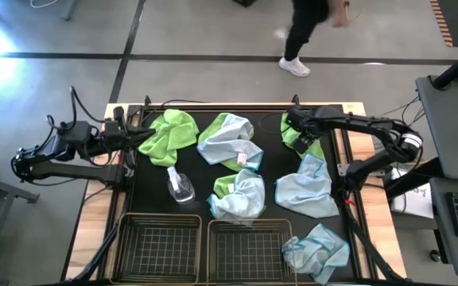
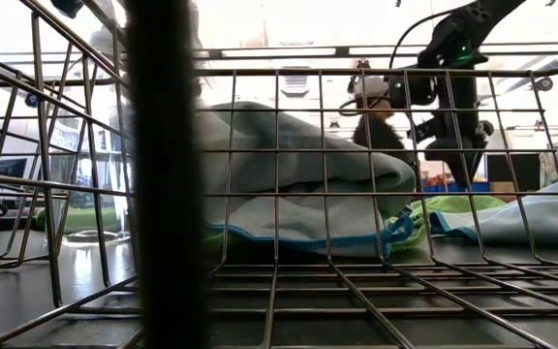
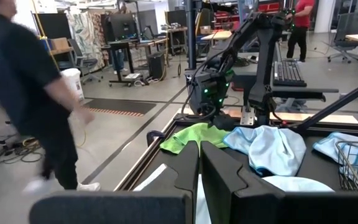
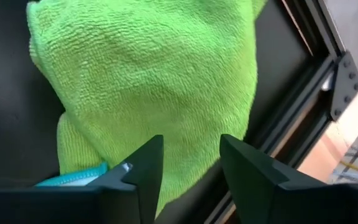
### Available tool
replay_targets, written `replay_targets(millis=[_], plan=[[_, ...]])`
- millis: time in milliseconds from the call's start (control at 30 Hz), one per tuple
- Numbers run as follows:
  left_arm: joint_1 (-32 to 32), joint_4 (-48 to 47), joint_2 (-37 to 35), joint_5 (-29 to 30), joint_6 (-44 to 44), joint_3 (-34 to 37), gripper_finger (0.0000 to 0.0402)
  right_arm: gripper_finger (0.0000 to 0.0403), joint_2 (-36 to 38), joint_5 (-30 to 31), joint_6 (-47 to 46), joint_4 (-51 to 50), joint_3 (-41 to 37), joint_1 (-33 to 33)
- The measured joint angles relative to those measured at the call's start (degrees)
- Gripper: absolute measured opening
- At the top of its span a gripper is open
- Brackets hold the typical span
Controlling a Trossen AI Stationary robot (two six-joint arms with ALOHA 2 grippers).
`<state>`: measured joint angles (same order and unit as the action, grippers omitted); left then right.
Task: Sort microfiber towel by color & place in baskets
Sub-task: Put the green microfiber cloth into the right wire basket
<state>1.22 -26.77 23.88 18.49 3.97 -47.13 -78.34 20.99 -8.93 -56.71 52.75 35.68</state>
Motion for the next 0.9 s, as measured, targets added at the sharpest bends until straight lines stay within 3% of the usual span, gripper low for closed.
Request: replay_targets(millis=[300,533,900], plan=[[0.0,-0.8,0.0,0.0,0.0,0.0,0.0002,0.0164,-6.2,-0.5,0.6,5.4,0.0,0.1],[0.0,-0.8,0.0,0.0,0.0,0.0,0.0002,0.0164,-10.9,-7.6,0.6,7.7,0.0,1.9],[0.0,-0.8,0.0,0.0,0.0,0.0,0.0002,0.0153,-13.2,-8.0,2.5,9.6,0.0,2.6]])
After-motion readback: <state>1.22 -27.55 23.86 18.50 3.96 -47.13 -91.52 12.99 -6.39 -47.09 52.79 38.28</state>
